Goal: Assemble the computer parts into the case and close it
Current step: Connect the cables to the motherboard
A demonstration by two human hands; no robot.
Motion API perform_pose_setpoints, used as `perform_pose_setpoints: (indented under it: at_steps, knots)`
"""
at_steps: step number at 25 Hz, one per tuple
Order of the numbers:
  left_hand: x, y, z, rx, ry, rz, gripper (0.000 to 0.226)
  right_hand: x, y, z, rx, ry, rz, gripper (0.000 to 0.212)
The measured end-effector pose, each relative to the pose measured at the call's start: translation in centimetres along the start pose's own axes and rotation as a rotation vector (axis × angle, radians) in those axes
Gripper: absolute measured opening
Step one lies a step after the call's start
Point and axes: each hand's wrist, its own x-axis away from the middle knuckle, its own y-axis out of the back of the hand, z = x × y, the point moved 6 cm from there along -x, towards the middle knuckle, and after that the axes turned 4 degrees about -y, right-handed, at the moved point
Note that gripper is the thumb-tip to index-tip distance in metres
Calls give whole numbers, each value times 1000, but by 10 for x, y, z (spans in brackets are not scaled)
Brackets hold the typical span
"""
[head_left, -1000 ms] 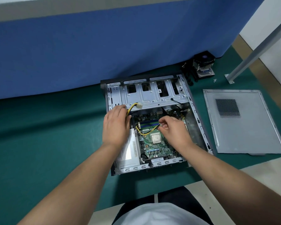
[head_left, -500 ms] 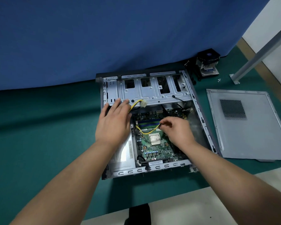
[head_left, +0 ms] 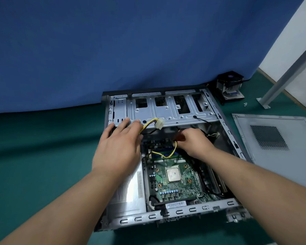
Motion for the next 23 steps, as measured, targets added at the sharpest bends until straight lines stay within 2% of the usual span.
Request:
perform_pose_setpoints:
  at_steps: [6, 9, 18, 23]
  knots:
    - [-1, -4, 2, -9, -4, -21, 27, -19, -1, 3, 107, 36, -6, 27]
    - [-2, -5, 3, -11, -4, -42, 28, -23, -3, -1, 57, 30, -37, 36]
    - [-2, -4, 2, -7, -1, -69, 19, -31, -19, -6, -94, 11, -20, 25]
    - [-3, -2, 1, -17, -2, -74, 19, -30, -17, -4, -84, 24, -20, 29]
